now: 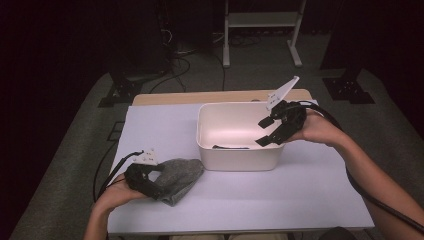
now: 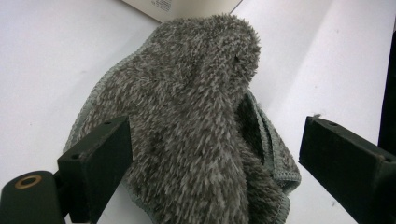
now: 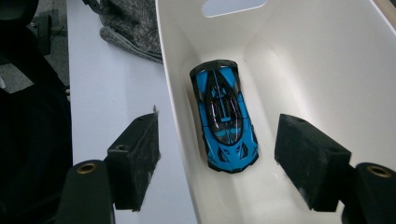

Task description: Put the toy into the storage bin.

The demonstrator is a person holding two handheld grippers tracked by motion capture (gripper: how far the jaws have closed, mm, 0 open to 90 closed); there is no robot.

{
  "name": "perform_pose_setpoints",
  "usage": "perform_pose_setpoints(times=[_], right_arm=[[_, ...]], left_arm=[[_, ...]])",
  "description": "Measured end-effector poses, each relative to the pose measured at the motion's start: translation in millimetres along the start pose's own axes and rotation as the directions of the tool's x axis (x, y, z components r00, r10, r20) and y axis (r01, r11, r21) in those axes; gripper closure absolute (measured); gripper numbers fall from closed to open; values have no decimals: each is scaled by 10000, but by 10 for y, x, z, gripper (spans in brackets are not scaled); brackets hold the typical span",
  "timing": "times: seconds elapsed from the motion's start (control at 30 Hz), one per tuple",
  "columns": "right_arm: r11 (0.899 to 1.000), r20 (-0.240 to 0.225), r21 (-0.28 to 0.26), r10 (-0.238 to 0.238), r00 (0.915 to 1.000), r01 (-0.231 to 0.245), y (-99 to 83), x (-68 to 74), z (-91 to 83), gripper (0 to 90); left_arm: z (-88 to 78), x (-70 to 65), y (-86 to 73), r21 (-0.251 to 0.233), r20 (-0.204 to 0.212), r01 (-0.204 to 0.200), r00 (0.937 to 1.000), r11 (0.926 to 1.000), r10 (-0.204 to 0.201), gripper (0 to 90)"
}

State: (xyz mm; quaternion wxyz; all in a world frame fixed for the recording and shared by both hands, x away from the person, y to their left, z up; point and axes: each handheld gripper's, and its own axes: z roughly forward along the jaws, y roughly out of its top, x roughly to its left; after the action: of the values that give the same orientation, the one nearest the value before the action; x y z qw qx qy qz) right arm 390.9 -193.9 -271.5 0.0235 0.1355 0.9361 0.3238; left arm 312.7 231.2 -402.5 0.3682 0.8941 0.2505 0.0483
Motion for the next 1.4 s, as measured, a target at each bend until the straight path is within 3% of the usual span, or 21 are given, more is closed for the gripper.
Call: perform_pose_setpoints(times=[0.3, 0.93, 1.4], right_arm=[[9998, 227, -168, 110, 9997, -107, -148, 81, -160, 292], [9950, 648, -625, 817, 9945, -777, -674, 140, -388, 287], [9814, 718, -1047, 1688, 9830, -1609, -1120, 151, -373, 284]], left_arm=[[-17, -18, 17, -59, -62, -10, 10000, 10000, 10, 89], [0, -33, 34, -60, -114, -92, 9999, 9999, 92, 89], [25, -32, 37, 8, -151, -152, 9998, 9999, 152, 85]])
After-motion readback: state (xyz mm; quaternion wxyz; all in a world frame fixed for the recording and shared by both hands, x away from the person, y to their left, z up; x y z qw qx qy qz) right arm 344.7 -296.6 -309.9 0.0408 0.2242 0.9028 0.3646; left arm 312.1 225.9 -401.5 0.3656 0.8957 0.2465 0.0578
